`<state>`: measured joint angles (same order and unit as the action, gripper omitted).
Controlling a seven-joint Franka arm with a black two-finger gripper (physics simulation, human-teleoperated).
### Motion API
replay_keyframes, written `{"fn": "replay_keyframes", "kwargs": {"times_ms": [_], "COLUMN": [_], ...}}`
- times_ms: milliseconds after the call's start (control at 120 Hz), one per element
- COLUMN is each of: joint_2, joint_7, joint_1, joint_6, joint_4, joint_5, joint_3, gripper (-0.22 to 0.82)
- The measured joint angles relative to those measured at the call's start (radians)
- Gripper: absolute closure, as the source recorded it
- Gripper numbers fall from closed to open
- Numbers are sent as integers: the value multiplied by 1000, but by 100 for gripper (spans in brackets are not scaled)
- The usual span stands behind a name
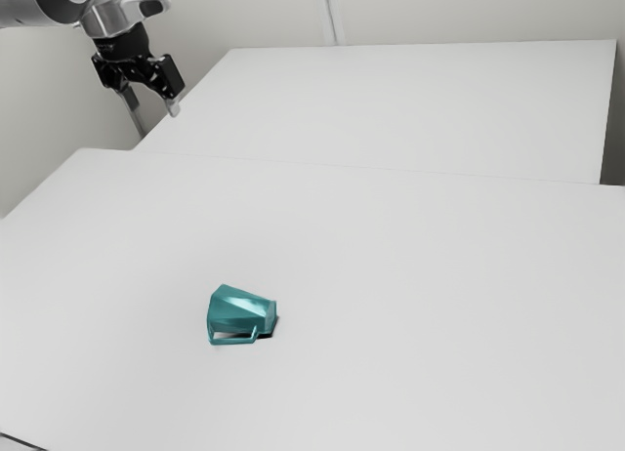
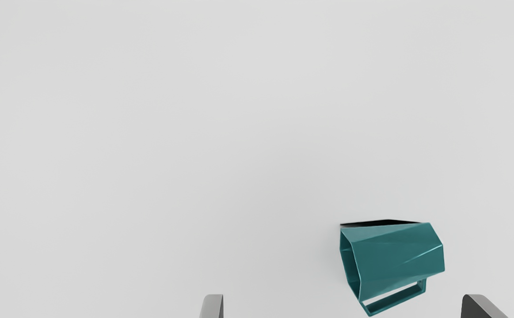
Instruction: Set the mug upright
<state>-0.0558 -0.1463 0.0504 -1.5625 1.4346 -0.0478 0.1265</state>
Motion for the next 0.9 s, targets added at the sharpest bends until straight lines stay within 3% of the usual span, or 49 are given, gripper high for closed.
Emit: {"fn": "replay_keyframes", "kwargs": {"times_ms": [250, 375, 900], "joint_2": [6, 61, 421], "joint_7": [-8, -11, 32], "joint_1": [0, 2, -71], "joint_6": [-11, -30, -223], "joint_4": [10, 83, 668], "joint_5": [1, 11, 242], "joint_3": [4, 5, 13], "gripper": [2, 2, 2]}}
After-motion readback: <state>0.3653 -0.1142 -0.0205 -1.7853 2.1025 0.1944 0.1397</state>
